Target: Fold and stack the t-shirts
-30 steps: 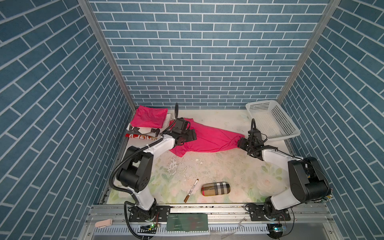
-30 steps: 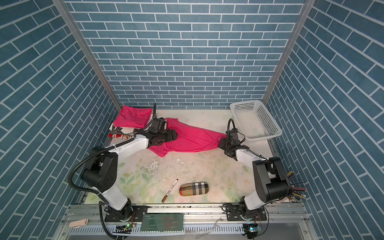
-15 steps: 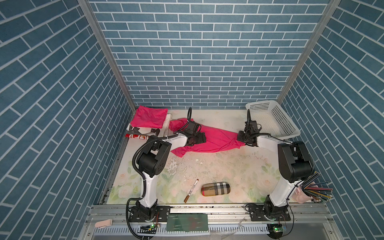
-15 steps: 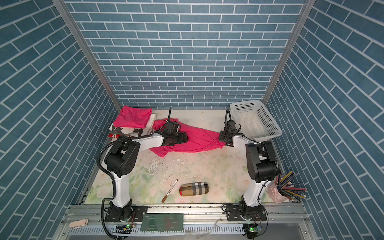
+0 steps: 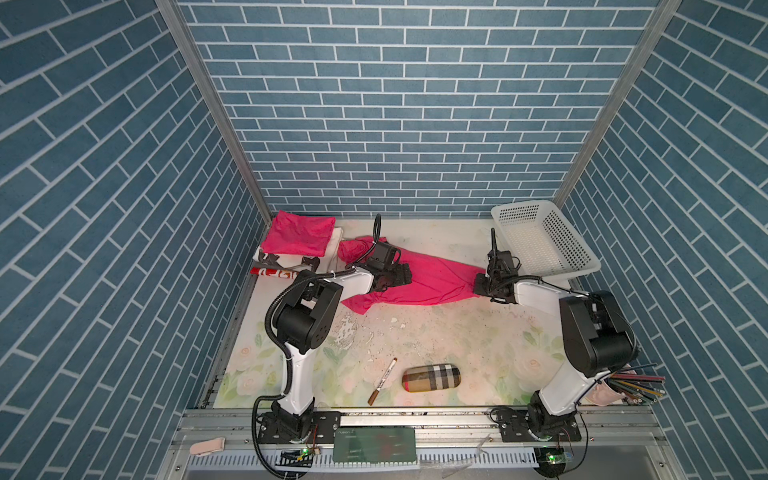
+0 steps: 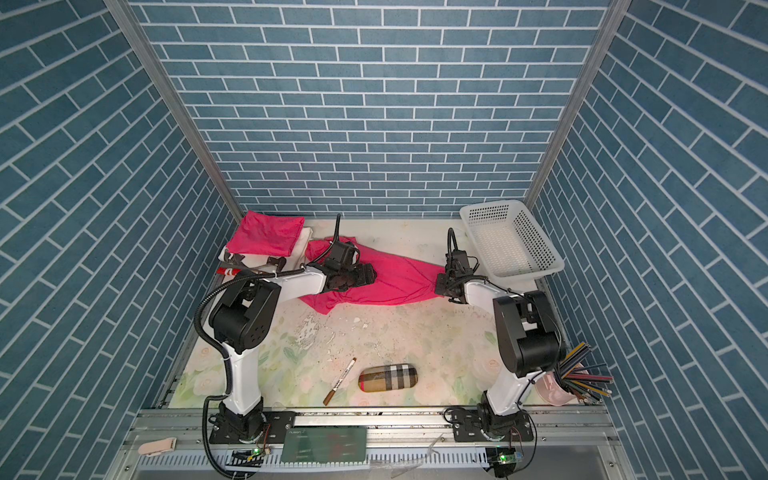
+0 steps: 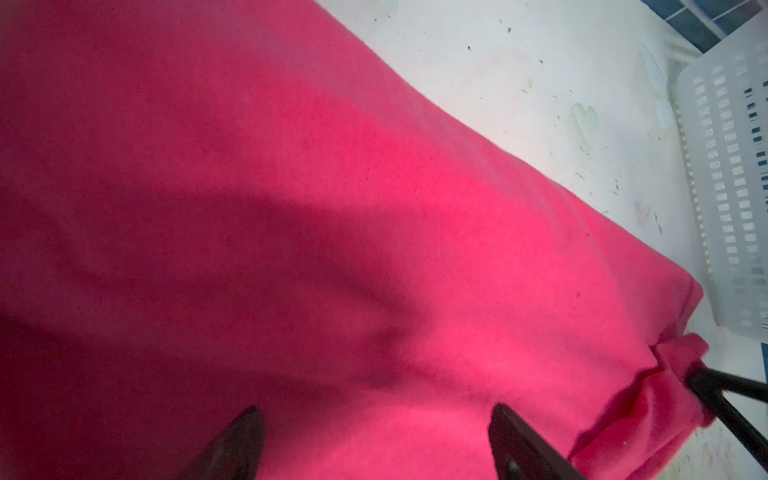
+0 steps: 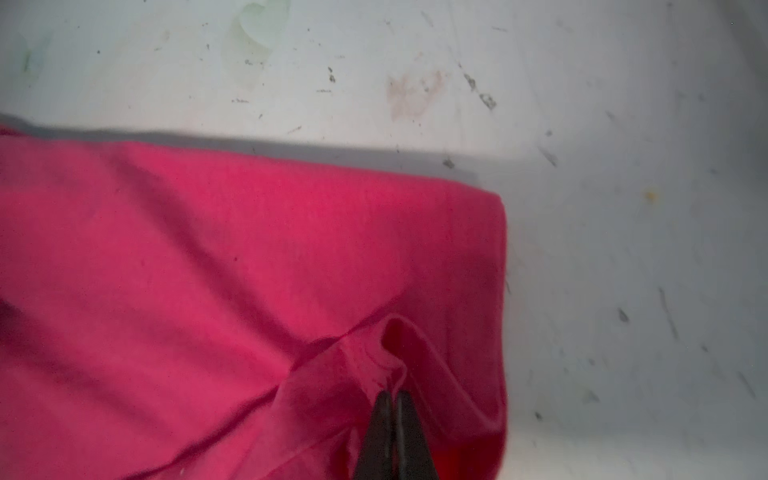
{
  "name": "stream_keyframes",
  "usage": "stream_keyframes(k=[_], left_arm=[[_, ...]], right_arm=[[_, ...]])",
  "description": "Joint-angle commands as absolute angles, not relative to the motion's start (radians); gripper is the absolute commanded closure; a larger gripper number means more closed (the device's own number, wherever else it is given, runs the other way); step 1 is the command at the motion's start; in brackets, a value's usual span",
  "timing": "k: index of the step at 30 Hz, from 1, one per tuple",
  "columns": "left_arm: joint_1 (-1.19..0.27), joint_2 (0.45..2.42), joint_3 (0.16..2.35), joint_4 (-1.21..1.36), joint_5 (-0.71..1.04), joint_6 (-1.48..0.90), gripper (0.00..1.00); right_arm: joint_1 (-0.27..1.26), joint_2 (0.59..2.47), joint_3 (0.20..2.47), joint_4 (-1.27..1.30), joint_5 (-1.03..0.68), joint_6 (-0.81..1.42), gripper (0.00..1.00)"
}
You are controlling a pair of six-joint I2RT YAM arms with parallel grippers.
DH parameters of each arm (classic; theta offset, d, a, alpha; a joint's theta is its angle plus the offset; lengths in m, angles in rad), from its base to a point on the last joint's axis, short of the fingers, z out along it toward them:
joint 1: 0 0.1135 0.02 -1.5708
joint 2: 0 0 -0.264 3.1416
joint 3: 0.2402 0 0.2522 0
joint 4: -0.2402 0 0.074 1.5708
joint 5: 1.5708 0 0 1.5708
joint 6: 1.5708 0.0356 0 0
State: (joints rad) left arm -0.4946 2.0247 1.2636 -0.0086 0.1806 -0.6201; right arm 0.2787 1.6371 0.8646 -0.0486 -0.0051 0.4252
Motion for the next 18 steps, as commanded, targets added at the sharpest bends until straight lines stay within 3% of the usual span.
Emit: stream_keyframes(k=[1, 7, 12, 18], left_arm=[[-0.479, 2.044, 1.219, -0.06, 0.173, -0.619, 0.13], [-0.46, 2.025, 1.181, -0.057, 0.162, -0.603, 0.13], [-0.446, 1.997, 1.132, -0.042, 0.16, -0.593, 0.13], [-0.45, 1.936, 1.103, -0.035, 0.174, -0.58, 0.13]], right_arm=[[0.279, 1.482, 0.755, -0.07, 0.02, 0.48, 1.0], [0.279, 1.298, 0.518, -0.075, -0.015, 0.597, 1.0], [0.267, 1.214, 0.448, -0.111, 0.017, 0.632, 0.91], [0.255, 1.201, 0.562, -0.178, 0.038, 0.62, 0.42]])
